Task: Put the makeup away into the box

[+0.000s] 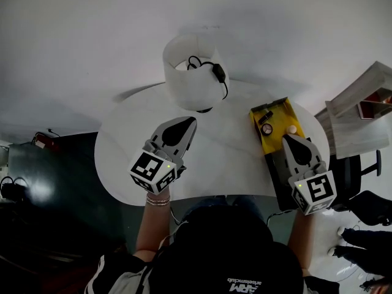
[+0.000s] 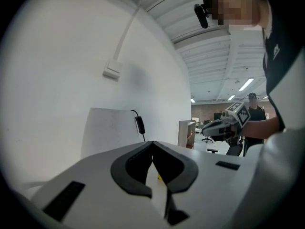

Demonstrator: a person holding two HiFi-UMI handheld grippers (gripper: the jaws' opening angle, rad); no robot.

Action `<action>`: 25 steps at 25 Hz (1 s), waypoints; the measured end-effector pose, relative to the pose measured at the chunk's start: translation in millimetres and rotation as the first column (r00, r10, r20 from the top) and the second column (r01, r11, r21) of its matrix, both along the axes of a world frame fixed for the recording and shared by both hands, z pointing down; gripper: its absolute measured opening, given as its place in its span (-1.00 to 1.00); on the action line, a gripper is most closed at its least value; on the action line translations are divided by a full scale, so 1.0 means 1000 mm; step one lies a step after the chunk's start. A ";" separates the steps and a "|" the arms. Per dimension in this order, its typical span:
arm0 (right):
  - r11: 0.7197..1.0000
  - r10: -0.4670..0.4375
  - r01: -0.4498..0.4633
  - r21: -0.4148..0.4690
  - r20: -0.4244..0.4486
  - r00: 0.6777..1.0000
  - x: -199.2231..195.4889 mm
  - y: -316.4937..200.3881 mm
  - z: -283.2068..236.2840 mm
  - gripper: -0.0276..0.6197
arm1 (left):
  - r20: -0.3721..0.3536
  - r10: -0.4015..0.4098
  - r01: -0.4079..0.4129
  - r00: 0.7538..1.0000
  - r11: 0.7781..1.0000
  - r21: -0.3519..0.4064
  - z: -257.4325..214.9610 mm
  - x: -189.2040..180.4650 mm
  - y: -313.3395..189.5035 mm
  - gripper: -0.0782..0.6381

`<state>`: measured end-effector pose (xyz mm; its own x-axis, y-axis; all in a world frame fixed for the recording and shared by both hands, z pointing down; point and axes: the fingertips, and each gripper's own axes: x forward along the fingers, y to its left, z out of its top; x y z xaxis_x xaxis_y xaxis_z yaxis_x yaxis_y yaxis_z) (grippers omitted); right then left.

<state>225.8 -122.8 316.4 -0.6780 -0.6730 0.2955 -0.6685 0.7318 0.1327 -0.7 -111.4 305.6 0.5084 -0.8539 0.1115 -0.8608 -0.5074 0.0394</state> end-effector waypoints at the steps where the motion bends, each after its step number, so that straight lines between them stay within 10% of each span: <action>1: 1.000 0.004 -0.004 0.006 -0.006 1.000 -0.002 0.000 0.000 -0.86 | 0.002 -0.011 0.011 1.000 1.000 0.003 0.000 -0.005 0.001 -0.73; 25: 0.994 -0.110 0.110 -0.027 -0.018 0.994 -0.047 0.014 0.003 -0.86 | -0.036 -0.180 0.180 0.983 0.984 -0.012 0.014 -0.065 0.038 -0.73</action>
